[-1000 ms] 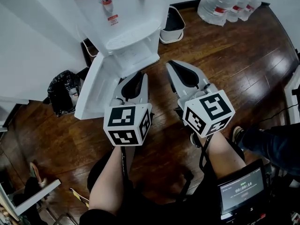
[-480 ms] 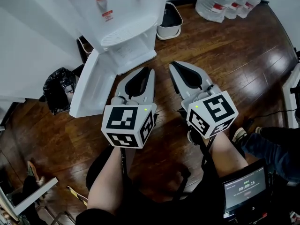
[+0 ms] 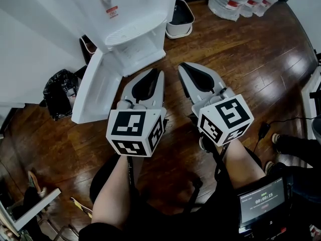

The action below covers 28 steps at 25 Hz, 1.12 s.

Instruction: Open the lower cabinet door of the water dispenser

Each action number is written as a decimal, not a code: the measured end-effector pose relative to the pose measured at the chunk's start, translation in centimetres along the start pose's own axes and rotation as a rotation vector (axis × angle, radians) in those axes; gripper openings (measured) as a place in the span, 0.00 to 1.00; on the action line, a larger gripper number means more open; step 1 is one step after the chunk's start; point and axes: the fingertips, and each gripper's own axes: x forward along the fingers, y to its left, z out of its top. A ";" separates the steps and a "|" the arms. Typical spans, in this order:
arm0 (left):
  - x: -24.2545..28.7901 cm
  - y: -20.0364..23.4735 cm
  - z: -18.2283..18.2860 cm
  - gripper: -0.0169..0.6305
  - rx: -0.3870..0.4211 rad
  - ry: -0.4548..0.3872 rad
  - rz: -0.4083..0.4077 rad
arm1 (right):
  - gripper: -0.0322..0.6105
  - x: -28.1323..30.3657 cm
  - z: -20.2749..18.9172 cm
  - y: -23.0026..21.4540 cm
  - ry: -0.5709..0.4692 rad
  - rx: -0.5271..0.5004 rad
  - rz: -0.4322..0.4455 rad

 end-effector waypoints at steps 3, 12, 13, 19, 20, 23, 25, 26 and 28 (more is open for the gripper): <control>0.0 0.2 -0.1 0.11 0.000 0.005 0.009 | 0.06 0.0 0.0 0.1 0.000 -0.003 0.003; -0.1 0.3 -0.2 0.11 -0.006 0.010 0.010 | 0.06 0.2 -0.2 0.1 0.003 -0.001 0.003; 0.0 0.4 -0.2 0.11 -0.007 0.011 0.011 | 0.06 0.2 -0.2 0.2 0.003 -0.001 0.003; 0.0 0.4 -0.3 0.11 -0.010 0.017 0.014 | 0.06 0.3 -0.2 0.3 0.006 -0.003 0.005; 0.0 0.4 -0.3 0.11 -0.011 0.018 0.015 | 0.06 0.3 -0.3 0.3 0.007 -0.004 0.005; 0.0 0.4 -0.4 0.11 -0.014 0.019 0.015 | 0.06 0.4 -0.4 0.4 0.009 -0.006 0.011; 0.0 0.3 -0.4 0.11 -0.018 0.018 0.013 | 0.05 0.5 -0.3 0.5 0.008 -0.006 0.011; 0.0 0.3 -0.3 0.11 -0.020 0.018 0.011 | 0.06 0.5 -0.3 0.5 0.008 -0.006 0.011; 0.0 0.4 -0.3 0.11 -0.024 0.016 0.010 | 0.05 0.5 -0.4 0.4 0.009 -0.005 0.009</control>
